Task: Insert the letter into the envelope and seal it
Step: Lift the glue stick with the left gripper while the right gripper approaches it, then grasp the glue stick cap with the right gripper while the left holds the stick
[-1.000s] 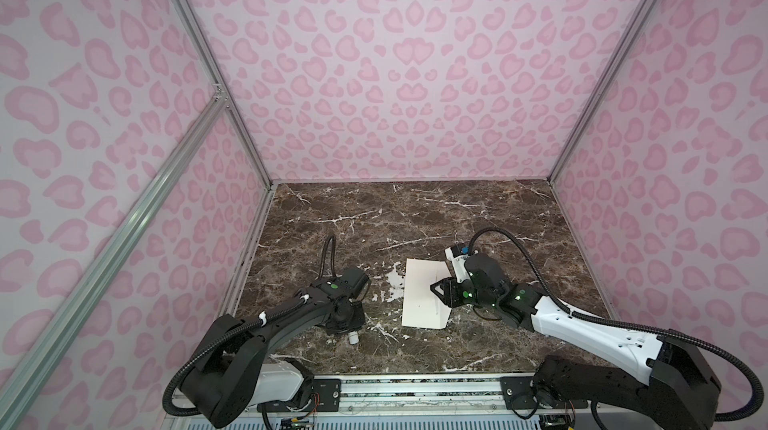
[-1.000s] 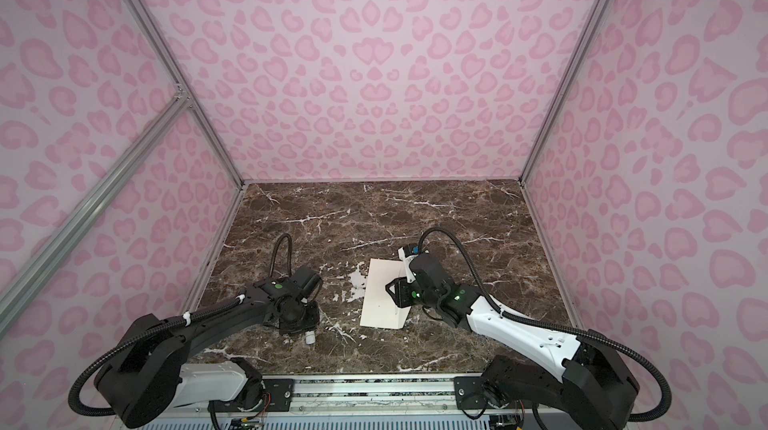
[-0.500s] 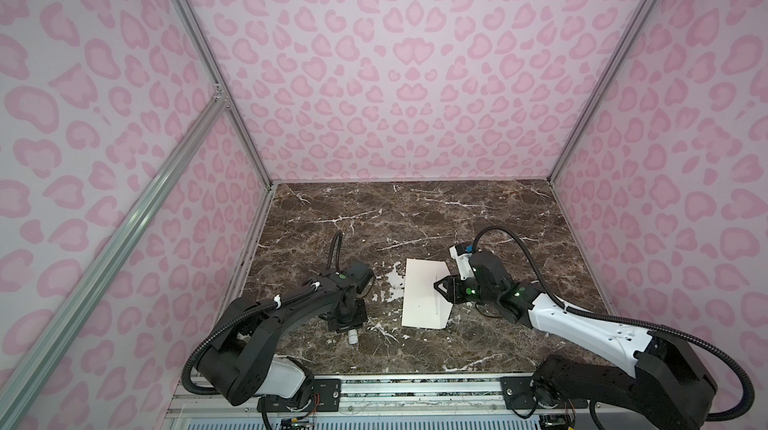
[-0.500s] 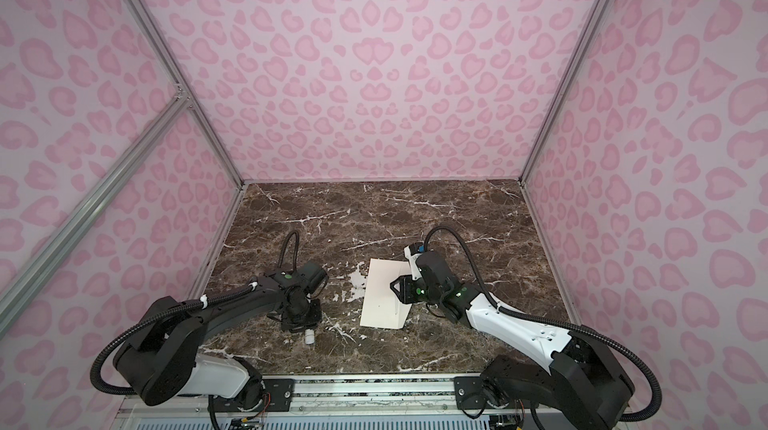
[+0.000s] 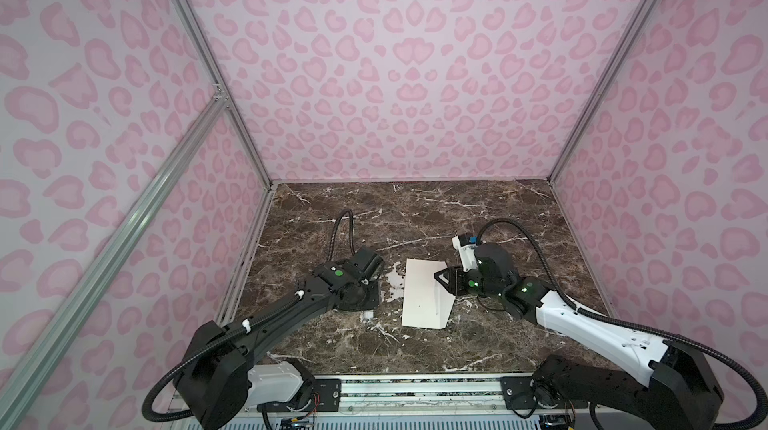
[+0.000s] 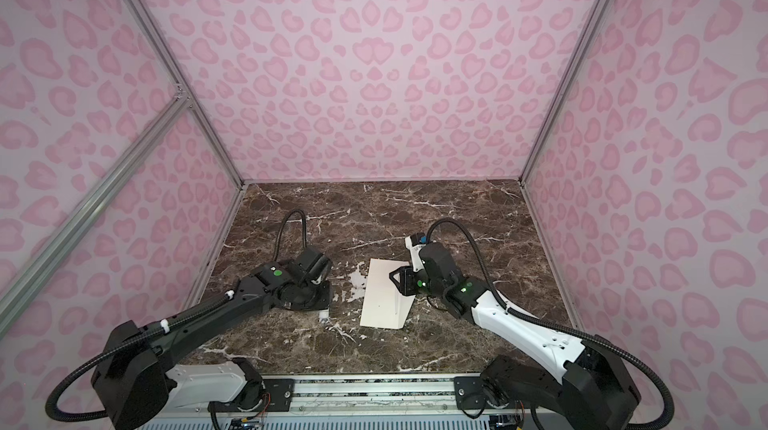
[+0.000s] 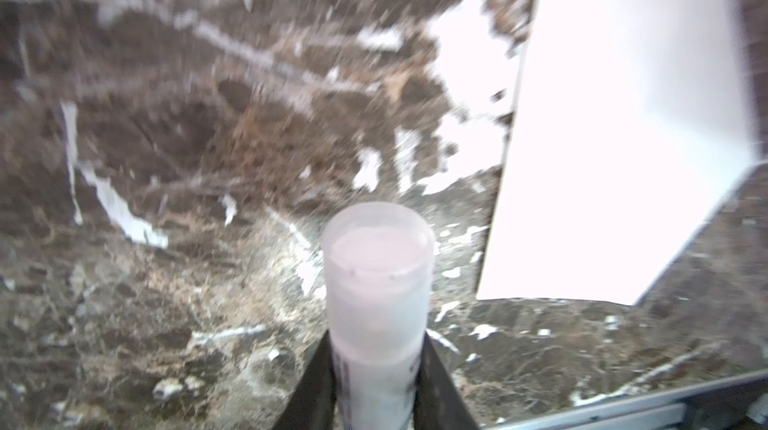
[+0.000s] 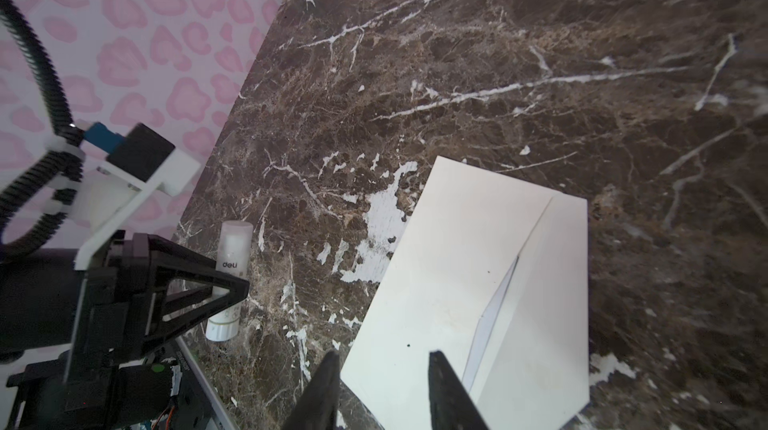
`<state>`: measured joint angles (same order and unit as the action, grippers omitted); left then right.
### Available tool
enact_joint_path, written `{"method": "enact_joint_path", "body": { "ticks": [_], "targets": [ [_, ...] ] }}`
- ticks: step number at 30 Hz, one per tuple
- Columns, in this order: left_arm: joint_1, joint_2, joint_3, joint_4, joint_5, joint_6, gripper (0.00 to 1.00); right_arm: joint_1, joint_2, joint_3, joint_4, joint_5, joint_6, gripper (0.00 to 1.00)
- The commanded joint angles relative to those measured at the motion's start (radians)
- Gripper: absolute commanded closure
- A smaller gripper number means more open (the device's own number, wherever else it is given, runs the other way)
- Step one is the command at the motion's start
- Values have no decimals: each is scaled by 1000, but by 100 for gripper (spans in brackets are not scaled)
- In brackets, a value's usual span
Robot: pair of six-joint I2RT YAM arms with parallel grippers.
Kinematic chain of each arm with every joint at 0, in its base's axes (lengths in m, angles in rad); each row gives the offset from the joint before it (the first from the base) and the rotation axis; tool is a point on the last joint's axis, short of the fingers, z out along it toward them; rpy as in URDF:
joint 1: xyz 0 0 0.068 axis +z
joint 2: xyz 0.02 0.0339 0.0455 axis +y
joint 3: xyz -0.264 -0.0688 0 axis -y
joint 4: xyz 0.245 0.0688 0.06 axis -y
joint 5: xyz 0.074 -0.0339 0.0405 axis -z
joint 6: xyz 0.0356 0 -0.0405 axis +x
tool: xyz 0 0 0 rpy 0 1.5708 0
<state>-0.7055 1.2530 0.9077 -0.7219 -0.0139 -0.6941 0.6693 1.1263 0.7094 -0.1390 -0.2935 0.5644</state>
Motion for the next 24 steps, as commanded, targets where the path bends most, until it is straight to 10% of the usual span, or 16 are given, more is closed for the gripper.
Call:
{"method": "enact_joint_path", "body": {
  "ticks": [1, 10, 24],
  "targets": [
    [-14, -47, 25, 140, -6, 137, 83, -1, -48, 16, -24, 41, -21, 62],
    [-27, -128, -112, 780, 207, 324, 80, -1, -256, -8, 135, 66, 22, 58],
    [-144, 84, -11, 929, 228, 448, 77, 56, -173, 164, -63, 123, -30, 46]
  ]
}}
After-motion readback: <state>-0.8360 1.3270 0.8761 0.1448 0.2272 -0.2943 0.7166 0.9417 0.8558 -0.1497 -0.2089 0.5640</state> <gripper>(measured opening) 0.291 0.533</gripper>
